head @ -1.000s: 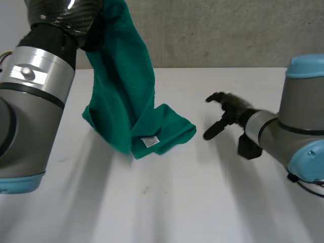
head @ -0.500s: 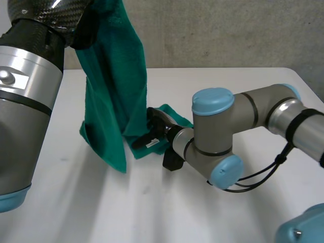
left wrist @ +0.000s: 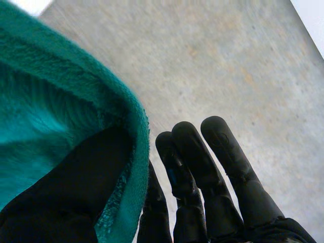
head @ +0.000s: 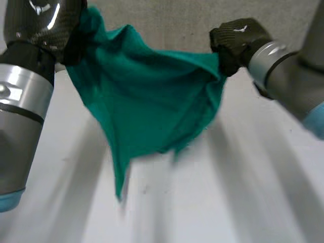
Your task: Fold the towel.
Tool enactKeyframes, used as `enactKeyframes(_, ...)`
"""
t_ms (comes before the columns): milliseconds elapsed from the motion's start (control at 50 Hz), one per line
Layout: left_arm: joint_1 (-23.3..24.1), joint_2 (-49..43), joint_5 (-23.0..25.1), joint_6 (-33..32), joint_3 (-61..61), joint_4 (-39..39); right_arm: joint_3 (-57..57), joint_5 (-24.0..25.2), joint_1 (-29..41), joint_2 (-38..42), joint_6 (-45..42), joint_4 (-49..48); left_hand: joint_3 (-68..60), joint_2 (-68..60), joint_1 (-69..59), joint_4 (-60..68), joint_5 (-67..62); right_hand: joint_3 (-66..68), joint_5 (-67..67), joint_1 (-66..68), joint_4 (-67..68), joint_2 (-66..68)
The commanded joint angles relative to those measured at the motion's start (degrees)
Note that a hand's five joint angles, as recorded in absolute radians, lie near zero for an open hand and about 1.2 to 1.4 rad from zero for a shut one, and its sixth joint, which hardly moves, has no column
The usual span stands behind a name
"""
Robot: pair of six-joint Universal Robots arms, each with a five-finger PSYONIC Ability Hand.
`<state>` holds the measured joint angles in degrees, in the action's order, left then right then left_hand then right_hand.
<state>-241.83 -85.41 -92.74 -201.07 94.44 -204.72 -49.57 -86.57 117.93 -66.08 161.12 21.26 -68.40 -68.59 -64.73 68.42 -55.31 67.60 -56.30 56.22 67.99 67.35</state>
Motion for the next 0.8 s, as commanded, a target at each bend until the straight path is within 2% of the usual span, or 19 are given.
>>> enactKeyframes(20, -1.6, -1.4, 0.2, 3.1, 4.3, 0.0, 10.1, 5.5, -3.2, 6.4, -7.7, 14.1, -11.6, -11.4, -15.3, 11.6, -14.7, 12.4, -13.7, 23.8, 12.0, 12.7)
enactKeyframes(80, -1.7, -2.7, 0.3, 3.9, 5.0, 0.0, 11.4, 7.1, -3.3, 8.7, -9.3, 14.7, -11.6, -11.4, -15.3, 11.6, -14.7, 12.4, -13.7, 23.8, 12.0, 12.7)
enactKeyframes(140, -1.7, -7.7, 0.3, 5.4, 5.8, 0.1, 10.8, 9.2, -2.6, 13.4, -11.1, 14.5, -11.6, -11.4, -15.3, 11.6, -14.7, 12.4, -13.7, 23.8, 12.0, 12.7)
enactKeyframes(260, -1.8, -15.1, 0.3, 5.8, 5.8, 0.0, 12.7, 9.1, -0.5, 26.1, -15.7, 14.2, -11.6, -11.4, -15.3, 11.6, -14.7, 12.4, -13.7, 23.8, 12.0, 12.7)
enactKeyframes(340, -2.5, -19.4, 0.0, 5.6, 5.1, -0.1, 13.8, 8.3, 0.9, 30.0, -18.1, 14.2, -11.6, -11.4, -15.3, 11.6, -14.7, 7.1, -8.4, 18.5, 6.7, 7.3)
enactKeyframes(360, -3.7, -20.1, 0.0, 5.6, 5.1, -0.1, 14.2, 8.1, 1.0, 30.4, -18.1, 14.2, -11.6, -11.4, -15.3, 11.6, -14.7, -7.1, 5.8, 4.3, -7.5, -6.8)
enactKeyframes(380, -4.5, -20.5, 0.0, 5.5, 5.0, -0.2, 15.0, 6.9, 1.0, 30.8, -17.7, 14.0, -11.6, -11.4, -15.3, 11.6, -14.7, -34.4, 33.1, -23.0, -34.8, -34.1)
enactKeyframes(400, -4.5, -20.5, 0.0, 5.5, 5.0, -0.2, 15.5, 5.3, 1.0, 30.8, -16.6, 13.0, -11.6, -11.4, -15.3, 11.6, -14.7, -49.3, 48.0, -37.9, -49.7, -49.0)
enactKeyframes(440, -7.2, -20.9, 0.3, 5.5, 4.7, -0.2, 15.4, 3.5, 0.8, 30.1, -13.9, 11.2, -11.6, -11.4, -15.3, 11.6, -14.7, -57.3, 56.0, -45.9, -57.7, -57.1)
enactKeyframes(500, -9.1, -20.8, 0.5, 5.4, 4.4, -0.2, 13.3, 1.5, 0.4, 25.1, -5.7, 8.0, -11.6, -11.4, -15.3, 11.6, -14.7, -57.6, 56.3, -46.2, -58.0, -57.3)
enactKeyframes(540, -10.1, -20.5, 0.5, 5.6, 4.3, -0.1, 8.1, 2.0, -0.8, 19.4, 0.2, 7.5, -11.6, -11.4, -15.3, 11.6, -14.7, -57.6, 56.3, -46.2, -58.0, -57.3)
enactKeyframes(580, -10.9, -20.4, 0.5, 5.7, 4.3, -0.1, 5.8, 2.1, -1.4, 17.8, 1.6, 7.0, -11.6, -11.4, -15.3, 11.6, -14.7, -57.6, 56.3, -46.2, -58.0, -57.3)
enactKeyframes(620, -11.5, -20.2, 0.5, 5.7, 4.5, 0.0, -3.1, 3.5, -5.7, 12.2, 5.4, 4.0, -11.6, -11.4, -15.3, 11.6, -14.7, -57.6, 56.3, -46.2, -58.0, -57.3)
enactKeyframes(720, -11.6, -18.0, 0.5, 5.8, 5.1, 0.0, -16.2, 5.4, -10.3, 6.9, 6.6, -0.9, -11.6, -11.4, -15.3, 11.6, -14.7, -57.6, 56.3, -46.2, -58.0, -57.3)
enactKeyframes(800, -11.5, -14.3, 0.5, 5.9, 5.2, 0.1, -24.2, 6.2, -13.5, 6.0, 7.0, -4.5, -11.6, -11.4, -15.3, 11.6, -14.7, -55.7, 54.4, -44.3, -56.1, -55.4)
